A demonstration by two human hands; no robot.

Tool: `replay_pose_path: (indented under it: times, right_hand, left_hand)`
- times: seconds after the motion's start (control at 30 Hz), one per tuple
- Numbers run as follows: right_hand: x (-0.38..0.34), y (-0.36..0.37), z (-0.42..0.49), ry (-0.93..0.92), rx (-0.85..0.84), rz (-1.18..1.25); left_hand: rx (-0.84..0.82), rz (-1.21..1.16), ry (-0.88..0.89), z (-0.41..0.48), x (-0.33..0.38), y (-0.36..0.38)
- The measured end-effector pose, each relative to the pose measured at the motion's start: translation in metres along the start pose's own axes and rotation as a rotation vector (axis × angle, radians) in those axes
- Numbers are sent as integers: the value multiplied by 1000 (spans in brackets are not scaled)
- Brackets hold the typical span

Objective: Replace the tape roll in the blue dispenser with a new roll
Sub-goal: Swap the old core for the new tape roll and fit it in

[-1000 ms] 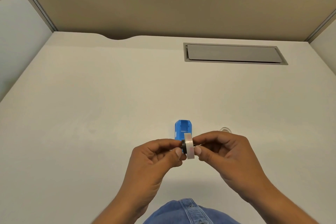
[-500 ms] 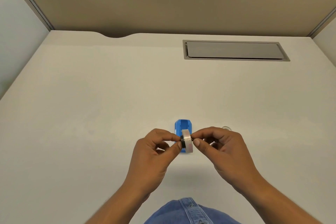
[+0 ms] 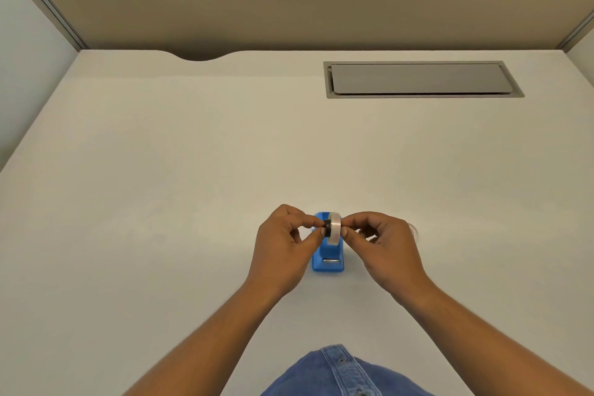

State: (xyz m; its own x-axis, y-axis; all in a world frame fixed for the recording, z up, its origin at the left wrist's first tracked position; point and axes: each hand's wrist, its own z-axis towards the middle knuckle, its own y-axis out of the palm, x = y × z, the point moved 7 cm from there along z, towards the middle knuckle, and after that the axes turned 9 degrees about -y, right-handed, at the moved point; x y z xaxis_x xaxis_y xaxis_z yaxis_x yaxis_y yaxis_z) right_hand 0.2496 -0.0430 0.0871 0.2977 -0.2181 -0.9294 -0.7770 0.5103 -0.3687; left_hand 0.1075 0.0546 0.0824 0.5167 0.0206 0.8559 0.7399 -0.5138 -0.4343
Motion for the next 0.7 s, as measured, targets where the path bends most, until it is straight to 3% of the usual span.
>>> replay_pose_path:
  times: [0.7]
  right_hand:
    - [36, 13, 23, 18, -43, -108]
  left_hand:
    - [20, 119, -52, 31, -27, 23]
